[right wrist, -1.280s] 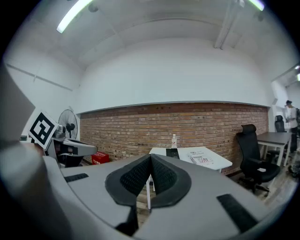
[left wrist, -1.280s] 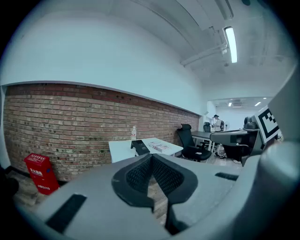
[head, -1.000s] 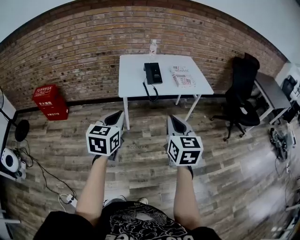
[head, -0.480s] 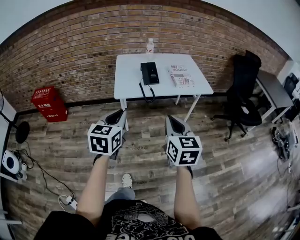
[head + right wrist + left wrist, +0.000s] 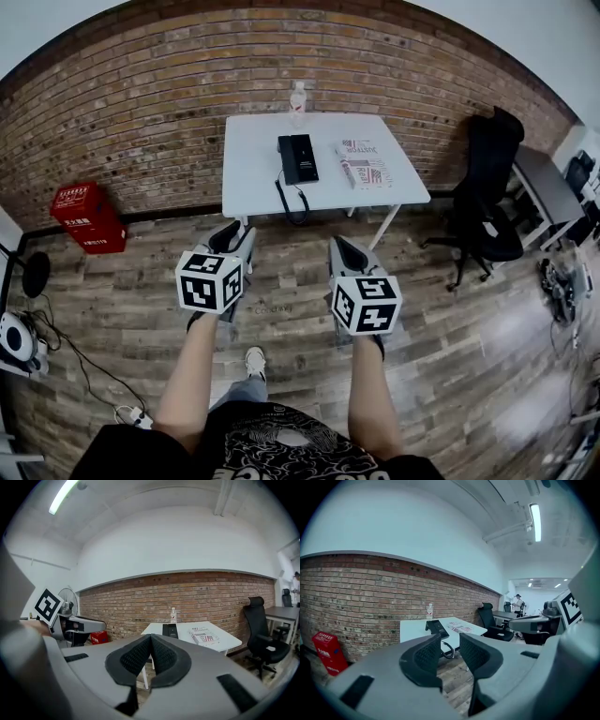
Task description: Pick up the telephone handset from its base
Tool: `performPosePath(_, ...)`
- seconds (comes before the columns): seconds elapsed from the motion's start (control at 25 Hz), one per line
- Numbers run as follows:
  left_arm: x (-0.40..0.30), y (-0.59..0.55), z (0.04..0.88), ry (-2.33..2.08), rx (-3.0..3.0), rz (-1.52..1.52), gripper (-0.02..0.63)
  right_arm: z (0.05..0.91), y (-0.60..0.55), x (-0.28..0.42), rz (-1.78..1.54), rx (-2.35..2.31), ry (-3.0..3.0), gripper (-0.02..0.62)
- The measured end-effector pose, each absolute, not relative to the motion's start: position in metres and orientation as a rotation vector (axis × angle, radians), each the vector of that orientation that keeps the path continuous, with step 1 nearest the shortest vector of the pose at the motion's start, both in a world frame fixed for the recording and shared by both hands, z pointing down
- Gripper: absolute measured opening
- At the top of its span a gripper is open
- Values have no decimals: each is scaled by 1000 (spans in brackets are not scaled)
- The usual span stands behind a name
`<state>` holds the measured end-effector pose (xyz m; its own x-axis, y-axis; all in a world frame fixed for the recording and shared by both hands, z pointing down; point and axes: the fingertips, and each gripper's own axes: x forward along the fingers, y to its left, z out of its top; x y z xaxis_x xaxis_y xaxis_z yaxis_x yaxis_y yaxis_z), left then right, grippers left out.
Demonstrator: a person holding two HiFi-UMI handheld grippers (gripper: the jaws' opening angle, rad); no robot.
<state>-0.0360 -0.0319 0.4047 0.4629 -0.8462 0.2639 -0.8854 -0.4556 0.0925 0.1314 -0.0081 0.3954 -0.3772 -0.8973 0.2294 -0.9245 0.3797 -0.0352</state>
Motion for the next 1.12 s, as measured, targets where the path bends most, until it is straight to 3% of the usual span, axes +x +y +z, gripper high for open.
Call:
performPosePath(0.76,-62,-218,415,-1265,2551,242,232,388,-178,80,227,1694,-2343,0)
performPosePath(1.12,-68,-258,417,-1193,2572,209,245,386,-215,68,219,1726,-2316,0)
